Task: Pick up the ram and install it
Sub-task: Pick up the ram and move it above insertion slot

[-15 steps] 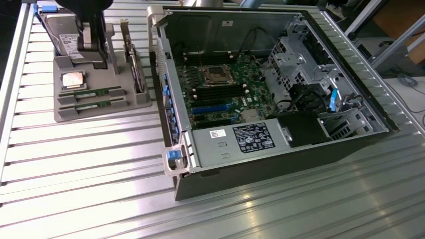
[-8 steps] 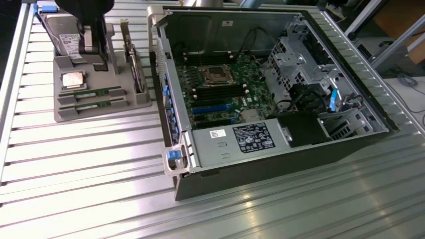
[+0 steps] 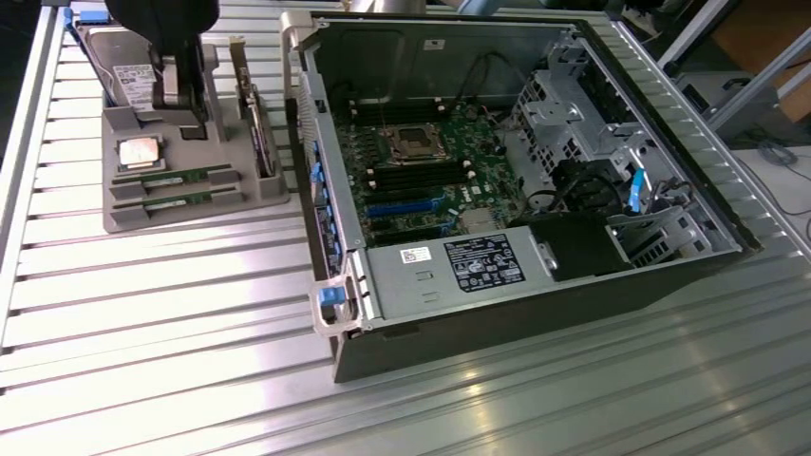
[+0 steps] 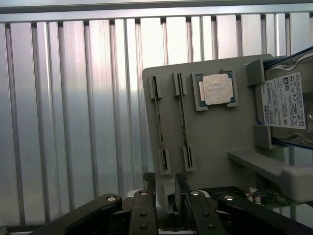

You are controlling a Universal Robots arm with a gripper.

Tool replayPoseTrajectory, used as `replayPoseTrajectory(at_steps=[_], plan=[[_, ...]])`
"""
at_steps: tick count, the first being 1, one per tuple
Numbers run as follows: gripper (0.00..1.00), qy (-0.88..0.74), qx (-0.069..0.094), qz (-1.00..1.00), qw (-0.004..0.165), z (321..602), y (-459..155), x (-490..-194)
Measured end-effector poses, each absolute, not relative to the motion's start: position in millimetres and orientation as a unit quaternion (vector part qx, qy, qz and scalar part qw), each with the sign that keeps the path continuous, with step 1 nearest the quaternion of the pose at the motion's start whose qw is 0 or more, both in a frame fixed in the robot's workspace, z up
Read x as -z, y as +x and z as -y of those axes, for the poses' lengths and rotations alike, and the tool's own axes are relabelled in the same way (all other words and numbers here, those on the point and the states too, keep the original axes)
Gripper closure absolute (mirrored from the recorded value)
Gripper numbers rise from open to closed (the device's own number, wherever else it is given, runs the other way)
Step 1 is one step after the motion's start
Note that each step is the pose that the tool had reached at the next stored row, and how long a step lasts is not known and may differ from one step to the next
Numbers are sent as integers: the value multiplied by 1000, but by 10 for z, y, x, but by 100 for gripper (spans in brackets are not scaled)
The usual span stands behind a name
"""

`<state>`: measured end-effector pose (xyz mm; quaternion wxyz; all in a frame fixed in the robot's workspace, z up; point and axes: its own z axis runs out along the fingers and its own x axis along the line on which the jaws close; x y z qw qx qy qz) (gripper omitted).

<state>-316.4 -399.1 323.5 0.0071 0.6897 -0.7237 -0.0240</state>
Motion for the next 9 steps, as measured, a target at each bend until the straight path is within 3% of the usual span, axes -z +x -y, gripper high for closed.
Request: replayPoseTrajectory(at_steps=[9], plan=[[70, 690, 24, 724, 7, 3991, -3164, -3152]])
